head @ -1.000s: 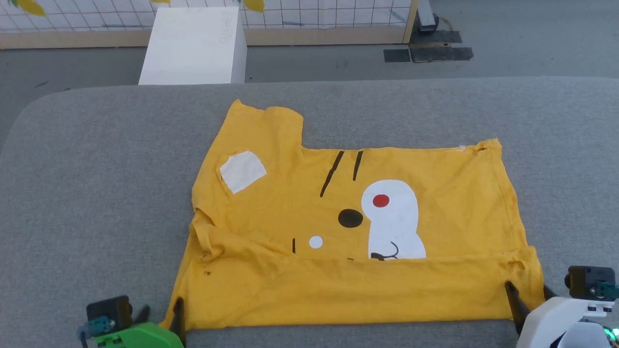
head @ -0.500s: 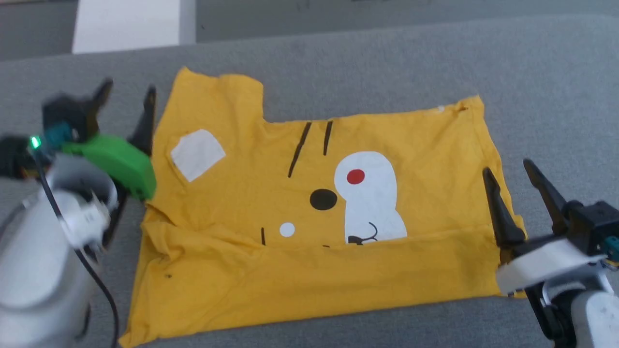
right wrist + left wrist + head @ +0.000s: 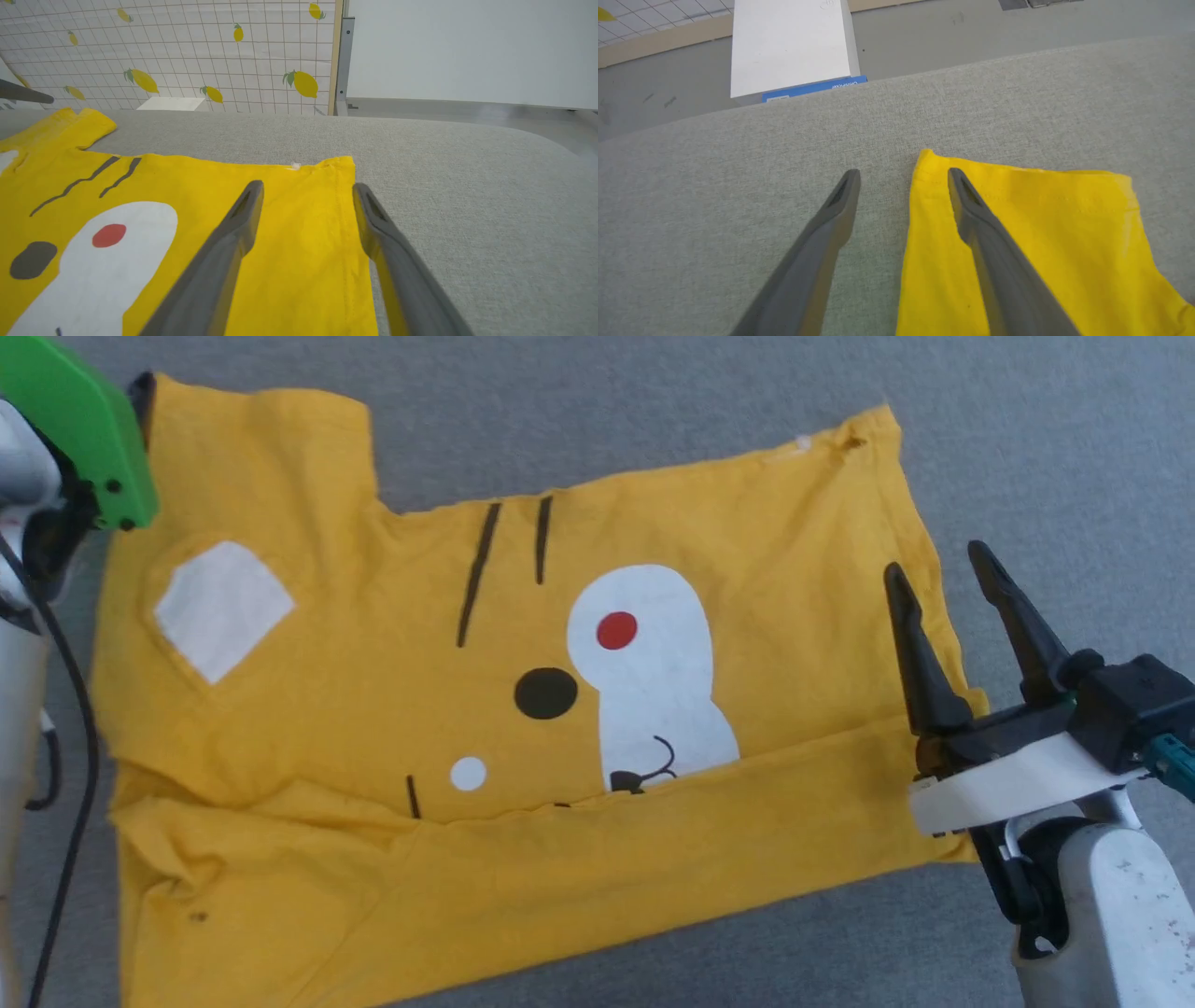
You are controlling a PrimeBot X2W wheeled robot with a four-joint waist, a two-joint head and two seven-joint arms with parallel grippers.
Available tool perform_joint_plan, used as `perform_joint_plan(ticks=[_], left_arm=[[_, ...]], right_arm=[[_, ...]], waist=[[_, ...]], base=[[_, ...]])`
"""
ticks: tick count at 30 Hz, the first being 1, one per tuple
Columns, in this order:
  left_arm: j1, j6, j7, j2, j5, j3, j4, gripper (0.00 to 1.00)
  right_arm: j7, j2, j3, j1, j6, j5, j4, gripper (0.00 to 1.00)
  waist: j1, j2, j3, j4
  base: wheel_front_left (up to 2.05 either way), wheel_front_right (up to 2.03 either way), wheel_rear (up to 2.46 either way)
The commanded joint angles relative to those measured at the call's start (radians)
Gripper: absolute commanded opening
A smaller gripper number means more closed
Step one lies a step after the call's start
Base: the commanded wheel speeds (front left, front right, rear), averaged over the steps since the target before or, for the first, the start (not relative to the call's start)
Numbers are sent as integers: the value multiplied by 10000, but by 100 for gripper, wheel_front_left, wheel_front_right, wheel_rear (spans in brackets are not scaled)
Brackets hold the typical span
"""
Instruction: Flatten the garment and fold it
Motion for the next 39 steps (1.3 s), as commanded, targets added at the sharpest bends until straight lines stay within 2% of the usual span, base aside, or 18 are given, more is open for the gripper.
perform_joint_plan(ticks=[1,4,9,10,11,12,19,23,28,31,36,37,38,39], left_arm=[[-204,154,346,127,-83,50,-10,100],[-309,535,1271,280,-227,150,-170,100],[-152,1118,2221,618,-120,162,-568,100],[-76,1212,2397,690,-80,133,-666,79],[7,1268,2585,729,-100,112,-764,30],[81,1265,2754,737,-166,92,-843,0],[385,1323,3099,843,-307,46,-1584,0],[320,1302,3066,818,-330,15,-1828,0],[194,1220,2949,750,-362,-42,-1927,0],[121,1182,2855,648,-384,-98,-1925,0],[39,1099,2662,517,-388,-197,-1877,0],[32,1073,2602,474,-411,-209,-1863,0],[29,1057,2538,436,-435,-207,-1849,0],[26,1030,2456,409,-440,-218,-1826,0]], right_arm=[[-105,91,53,-174,-15,105,66,100],[-227,169,109,-285,-15,142,179,100],[-342,253,87,-377,-15,107,305,100],[-335,268,78,-405,-15,94,310,100],[-308,272,85,-442,-15,74,311,100],[-280,266,90,-489,-15,53,302,100],[565,83,39,-1925,-15,19,268,100],[2192,91,-41,-3420,-15,385,1054,100],[4975,446,-703,-5165,-15,761,2812,100],[6603,562,-848,-5932,-15,575,3648,100],[8228,629,-913,-6669,-15,-23,4291,100],[8523,635,-904,-6748,-15,-148,4376,82],[8785,640,-885,-6789,-15,-228,4437,46],[9091,643,-840,-6814,-15,-345,4470,23]], waist=[[-1,-1,860,-803],[-1,-1,1037,-927],[-1,-1,1123,-991],[-1,-1,1123,-991],[-1,-1,1118,-984],[-1,-1,1109,-973],[-1,-1,1100,-851],[-1,-1,1216,-709],[-1,-1,1353,-524],[-1,-1,1434,-408],[-1,-1,1513,-276],[-1,-1,1517,-248],[-1,-1,1514,-227],[-1,-1,1501,-207]], base=[[0,0,0],[0,0,0],[0,0,0],[0,0,0],[0,0,0],[0,0,0],[0,0,0],[0,0,0],[0,0,0],[0,0,0],[0,0,0],[0,0,0],[0,0,0],[0,0,0]])
